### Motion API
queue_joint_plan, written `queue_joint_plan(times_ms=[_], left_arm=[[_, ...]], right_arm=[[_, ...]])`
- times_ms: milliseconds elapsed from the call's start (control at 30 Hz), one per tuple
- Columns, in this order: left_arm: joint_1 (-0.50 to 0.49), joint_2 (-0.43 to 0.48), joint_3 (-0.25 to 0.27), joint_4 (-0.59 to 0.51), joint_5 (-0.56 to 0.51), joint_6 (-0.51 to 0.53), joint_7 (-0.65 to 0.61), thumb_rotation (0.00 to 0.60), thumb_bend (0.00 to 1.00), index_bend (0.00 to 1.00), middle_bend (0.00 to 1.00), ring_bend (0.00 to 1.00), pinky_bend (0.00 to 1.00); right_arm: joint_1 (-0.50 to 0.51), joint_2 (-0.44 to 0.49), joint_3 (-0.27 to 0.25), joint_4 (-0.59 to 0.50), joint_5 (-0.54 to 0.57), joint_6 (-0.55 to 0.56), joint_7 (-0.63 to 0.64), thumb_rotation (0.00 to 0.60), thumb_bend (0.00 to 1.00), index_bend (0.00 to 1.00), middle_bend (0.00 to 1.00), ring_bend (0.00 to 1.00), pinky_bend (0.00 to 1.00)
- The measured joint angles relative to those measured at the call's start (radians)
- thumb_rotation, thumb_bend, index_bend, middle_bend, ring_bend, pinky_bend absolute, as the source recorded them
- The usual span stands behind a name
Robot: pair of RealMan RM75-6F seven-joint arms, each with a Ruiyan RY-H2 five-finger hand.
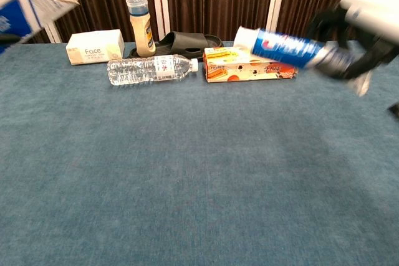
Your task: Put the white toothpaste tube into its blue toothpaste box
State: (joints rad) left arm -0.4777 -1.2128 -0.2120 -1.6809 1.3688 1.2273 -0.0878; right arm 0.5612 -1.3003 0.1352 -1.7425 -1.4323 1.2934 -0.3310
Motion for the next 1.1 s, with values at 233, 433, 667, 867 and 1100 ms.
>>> queue_joint_plan(times_ms=[233,433,667,867,1100], left_arm=[[-0.083,-0.035,-0.017,0.046,0.012,-0.085,0.003,0.6,0.43,0.48,0.61,0.58,0.62],[-0.147,-0.069,-0.032,0.067,0.015,-0.147,-0.002,0.6,0.43,0.48,0.61,0.58,0.62],[-0.203,-0.094,-0.036,0.071,0.034,-0.188,0.016,0.6,0.43,0.48,0.61,0.58,0.62],[-0.222,-0.117,-0.038,0.067,0.043,-0.184,0.029,0.6,0.43,0.48,0.61,0.58,0.62],[-0.237,-0.182,-0.06,0.094,0.07,-0.111,0.018,0.6,0.43,0.48,0.61,0.58,0.62]], right_arm=[[0.004,0.156,0.045,0.108,-0.186,0.104,0.075,0.6,0.6,0.88,0.86,0.83,0.74],[0.015,0.228,0.079,0.252,-0.321,0.221,0.148,0.6,0.6,0.88,0.86,0.83,0.74],[0.034,0.256,0.082,0.406,-0.457,0.302,0.173,0.6,0.6,0.88,0.86,0.83,0.74],[0.045,0.255,0.066,0.471,-0.52,0.335,0.173,0.6,0.6,0.88,0.86,0.83,0.74],[0.063,0.253,0.025,0.529,-0.597,0.356,0.158,0.6,0.6,0.88,0.86,0.83,0.74]])
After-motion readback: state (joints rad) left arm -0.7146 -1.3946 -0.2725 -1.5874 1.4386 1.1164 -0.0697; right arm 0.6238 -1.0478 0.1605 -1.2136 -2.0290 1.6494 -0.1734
